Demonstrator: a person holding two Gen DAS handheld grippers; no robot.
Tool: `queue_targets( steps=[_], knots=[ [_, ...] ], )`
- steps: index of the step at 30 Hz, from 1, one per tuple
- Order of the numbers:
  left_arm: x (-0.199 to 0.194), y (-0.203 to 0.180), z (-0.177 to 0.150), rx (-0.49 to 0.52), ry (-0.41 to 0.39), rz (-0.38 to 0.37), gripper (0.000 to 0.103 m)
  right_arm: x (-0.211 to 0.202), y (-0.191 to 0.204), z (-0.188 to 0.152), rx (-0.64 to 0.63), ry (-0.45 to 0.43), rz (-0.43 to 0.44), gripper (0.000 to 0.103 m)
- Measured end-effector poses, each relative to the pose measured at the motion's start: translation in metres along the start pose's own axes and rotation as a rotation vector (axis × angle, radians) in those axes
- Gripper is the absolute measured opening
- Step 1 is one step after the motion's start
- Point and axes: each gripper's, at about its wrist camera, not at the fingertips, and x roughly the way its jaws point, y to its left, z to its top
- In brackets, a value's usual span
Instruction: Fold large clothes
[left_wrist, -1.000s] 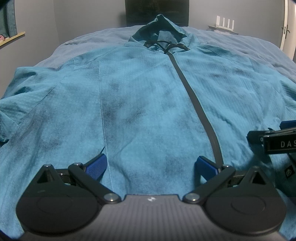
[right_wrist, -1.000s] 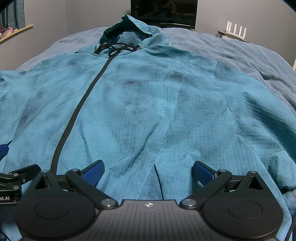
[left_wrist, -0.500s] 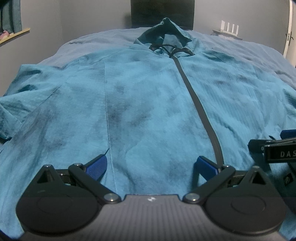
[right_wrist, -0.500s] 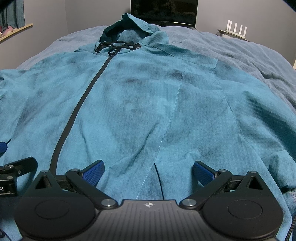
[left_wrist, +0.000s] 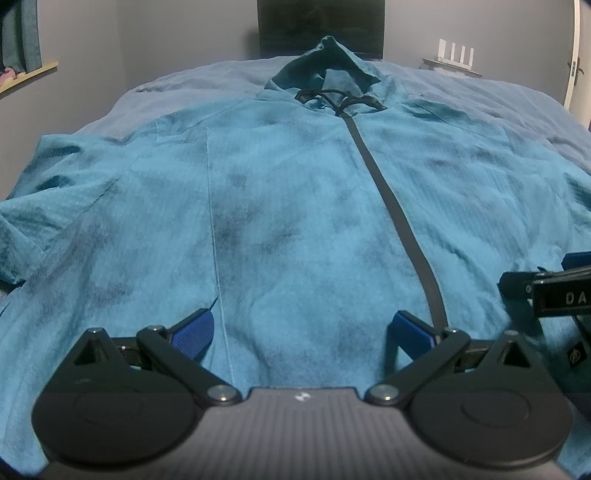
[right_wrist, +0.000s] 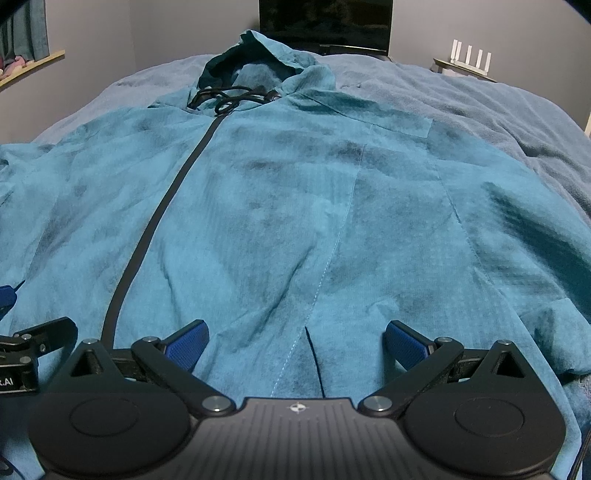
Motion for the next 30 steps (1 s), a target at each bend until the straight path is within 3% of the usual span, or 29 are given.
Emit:
queue_targets(
  steps=[9,14,19,25,30],
  knots=[
    [-0.004,-0.002,-0.001,0.001,-0.011,0.002,0.103,-0.041,-0.036,0.020,0.078,-0.127,-0.055,0.103],
    [-0.007,-0.005,0.000,0.017,-0.027,0.011,0.103,-0.068,-0.089,0.039,0.200,-0.184,-0.083,0.103],
    [-0.010,-0.009,0.000,0.028,-0.038,0.013,0.103,-0.086,-0.147,0.043,0.251,-0.200,-0.169,0.103],
    [-0.010,-0.005,0.004,0.030,-0.049,0.011,0.103,-0.107,-0.224,0.027,0.245,-0.188,-0.312,0.103],
    [-0.012,-0.005,0.005,0.034,-0.058,0.010,0.103,-0.132,-0.292,-0.004,0.266,-0.160,-0.420,0.103]
  ],
)
